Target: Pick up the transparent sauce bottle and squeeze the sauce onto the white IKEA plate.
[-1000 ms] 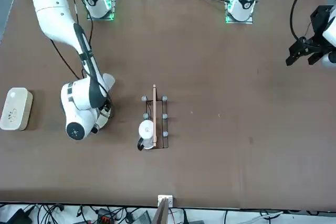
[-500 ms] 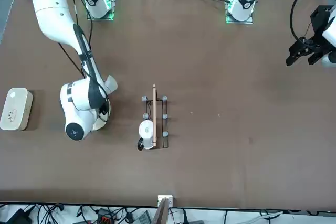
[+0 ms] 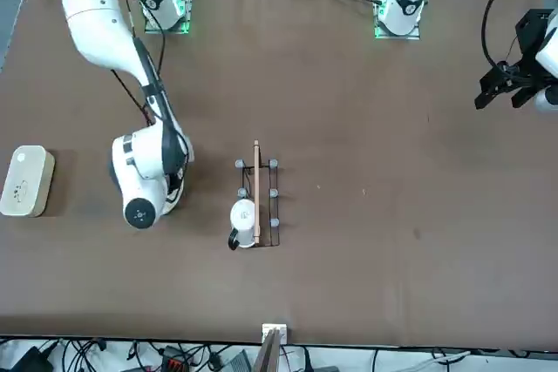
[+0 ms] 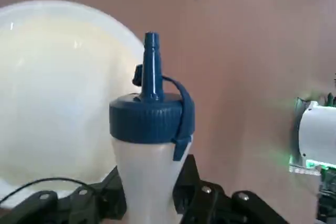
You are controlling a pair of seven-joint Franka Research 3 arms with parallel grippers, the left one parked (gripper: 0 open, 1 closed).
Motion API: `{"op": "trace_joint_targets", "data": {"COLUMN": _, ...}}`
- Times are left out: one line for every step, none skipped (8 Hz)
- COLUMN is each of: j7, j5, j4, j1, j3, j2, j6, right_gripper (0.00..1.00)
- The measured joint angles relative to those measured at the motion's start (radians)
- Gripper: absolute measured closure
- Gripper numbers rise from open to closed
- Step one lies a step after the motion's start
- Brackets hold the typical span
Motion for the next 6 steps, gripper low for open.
{"op": "trace_joint_targets", "data": {"j7": 0.078, "j5": -0.033, "j4": 0.002, "j1": 0.009, "j3": 0.0, "j2": 0.0, "j6": 0.0, "right_gripper": 0.6}}
{"op": "trace_joint_targets", "data": {"j7": 0.149, "j5": -0.073, "j4": 0.005, "j1": 0.017, "j3": 0.0, "j2": -0.002, "j6": -0.001, "right_gripper": 0.6}}
{"op": "trace_joint_targets", "data": {"j7": 0.217, "j5": -0.135, "j4": 0.007, "j1": 0.028, "j3": 0.0, "j2": -0.003, "j6": -0.009, "right_gripper": 0.6}}
{"op": "trace_joint_targets", "data": {"j7": 0.292, "j5": -0.207, "j4": 0.007, "j1": 0.04, "j3": 0.001, "j2": -0.004, "j6": -0.033, "right_gripper": 0.6}}
{"op": "trace_joint_targets", "data": {"j7": 0.363, "j5": -0.27, "j4": 0.007, "j1": 0.048, "j3": 0.0, "j2": -0.004, "j6": -0.067, "right_gripper": 0.6}}
{"op": "trace_joint_targets", "data": {"j7": 0.422, "j5": -0.325, "j4": 0.007, "j1": 0.049, "j3": -0.001, "j2": -0.004, "j6": -0.118, "right_gripper": 0.6}}
